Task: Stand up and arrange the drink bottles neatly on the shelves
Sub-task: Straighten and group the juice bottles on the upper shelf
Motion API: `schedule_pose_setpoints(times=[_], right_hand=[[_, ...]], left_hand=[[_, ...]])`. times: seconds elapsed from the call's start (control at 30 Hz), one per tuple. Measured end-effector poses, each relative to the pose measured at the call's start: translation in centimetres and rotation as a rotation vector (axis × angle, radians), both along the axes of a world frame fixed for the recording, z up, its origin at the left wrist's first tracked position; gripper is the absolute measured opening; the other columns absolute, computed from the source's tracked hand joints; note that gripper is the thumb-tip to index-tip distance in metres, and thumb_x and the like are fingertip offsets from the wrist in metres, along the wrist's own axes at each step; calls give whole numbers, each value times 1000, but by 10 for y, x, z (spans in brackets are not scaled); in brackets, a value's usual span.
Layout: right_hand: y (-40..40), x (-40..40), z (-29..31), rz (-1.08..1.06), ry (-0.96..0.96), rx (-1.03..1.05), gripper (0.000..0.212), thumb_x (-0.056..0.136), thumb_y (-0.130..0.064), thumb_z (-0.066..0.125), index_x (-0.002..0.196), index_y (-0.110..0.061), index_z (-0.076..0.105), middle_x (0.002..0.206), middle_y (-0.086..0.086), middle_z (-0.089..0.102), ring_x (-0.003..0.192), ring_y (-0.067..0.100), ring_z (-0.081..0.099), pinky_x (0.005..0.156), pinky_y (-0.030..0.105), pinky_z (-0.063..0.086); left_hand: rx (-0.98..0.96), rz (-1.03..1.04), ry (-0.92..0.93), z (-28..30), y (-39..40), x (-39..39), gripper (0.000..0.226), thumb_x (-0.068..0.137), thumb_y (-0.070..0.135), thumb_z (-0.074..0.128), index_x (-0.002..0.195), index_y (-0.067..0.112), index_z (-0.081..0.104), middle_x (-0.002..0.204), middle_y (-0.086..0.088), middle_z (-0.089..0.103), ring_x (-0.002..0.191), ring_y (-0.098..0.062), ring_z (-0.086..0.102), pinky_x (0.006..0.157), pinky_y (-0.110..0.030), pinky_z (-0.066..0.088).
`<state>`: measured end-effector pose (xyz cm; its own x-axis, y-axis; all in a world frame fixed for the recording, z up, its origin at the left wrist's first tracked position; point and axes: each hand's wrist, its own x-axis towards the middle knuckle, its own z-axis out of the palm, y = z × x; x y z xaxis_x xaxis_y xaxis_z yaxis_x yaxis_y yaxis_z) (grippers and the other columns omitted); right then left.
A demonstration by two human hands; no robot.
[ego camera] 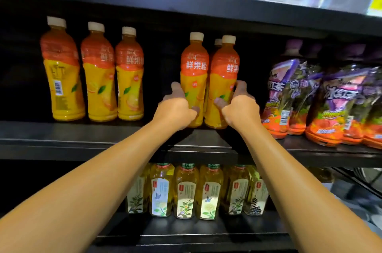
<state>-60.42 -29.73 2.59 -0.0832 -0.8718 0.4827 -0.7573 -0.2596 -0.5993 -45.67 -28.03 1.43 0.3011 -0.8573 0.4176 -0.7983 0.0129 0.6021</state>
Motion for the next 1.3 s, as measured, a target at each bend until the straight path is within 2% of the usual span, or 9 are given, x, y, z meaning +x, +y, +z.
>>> schedule_pose_setpoints(times=[0.17, 0.5, 0.7, 0.77, 0.87, 1.0, 1.07, 1.23, 1.3], right_hand=[[-5, 2, 8, 11, 19, 76, 64, 94, -37, 62, 141, -13, 27, 134, 17, 49, 123, 39, 50, 95, 46, 43], [-26, 8, 6, 1, 33, 76, 61, 95, -39, 60, 139, -11, 29, 131, 17, 53, 118, 40, 54, 90, 43, 45], [-19, 2, -3, 6, -4, 132, 78, 89, -41, 68, 146, -11, 24, 141, 17, 45, 126, 39, 49, 97, 44, 43], [-5, -3, -12, -19, -53, 22, 84, 85, -41, 72, 147, -11, 24, 145, 15, 39, 126, 37, 47, 94, 42, 43], [21, 8, -23, 9, -117, -263, 64, 81, -42, 72, 133, -16, 42, 122, 8, 50, 106, 28, 56, 79, 37, 45], [41, 63, -22, 227, -113, -269, 47, 81, -47, 70, 116, -22, 49, 108, -3, 54, 95, 17, 58, 75, 31, 47], [44, 94, -15, 353, -142, -186, 48, 83, -46, 69, 120, -23, 49, 111, -5, 55, 99, 16, 58, 76, 26, 44], [30, 158, 1, 461, -143, -47, 74, 86, -46, 69, 144, -16, 35, 141, 5, 47, 128, 23, 47, 98, 32, 39], [20, 177, 6, 447, -190, 27, 83, 85, -46, 71, 149, -14, 28, 148, 8, 41, 133, 27, 43, 104, 33, 37]], left_hand=[[79, 35, 9, 8, -9, -3, 68, 86, 38, 71, 133, 16, 27, 119, -13, 52, 107, -35, 58, 76, -40, 45], [63, -10, 4, 7, -26, 2, 63, 87, 40, 69, 129, 16, 29, 116, -11, 55, 102, -32, 61, 74, -37, 46], [122, -11, -7, 3, -20, 2, 71, 91, 45, 64, 141, 13, 25, 130, -15, 53, 113, -35, 57, 81, -38, 45], [133, -47, 15, 2, -10, 6, 78, 93, 46, 60, 149, 12, 19, 139, -17, 48, 121, -36, 52, 90, -38, 44], [-6, -128, -23, -1, 19, 25, 80, 93, 46, 58, 154, 14, 17, 141, -11, 51, 122, -30, 54, 95, -35, 46], [-252, -101, -26, -4, 68, 72, 60, 89, 44, 65, 140, 21, 43, 127, 2, 58, 112, -18, 58, 89, -31, 47], [-329, -32, -7, -4, 88, 103, 54, 87, 42, 67, 133, 20, 49, 122, 4, 59, 107, -15, 57, 85, -29, 45], [-444, 195, 110, 2, 111, 189, 41, 84, 36, 71, 116, 17, 54, 113, -2, 58, 98, -17, 56, 80, -32, 45], [-464, 253, 152, 4, 109, 216, 49, 83, 34, 73, 123, 16, 51, 120, -6, 53, 97, -16, 55, 79, -30, 45]])
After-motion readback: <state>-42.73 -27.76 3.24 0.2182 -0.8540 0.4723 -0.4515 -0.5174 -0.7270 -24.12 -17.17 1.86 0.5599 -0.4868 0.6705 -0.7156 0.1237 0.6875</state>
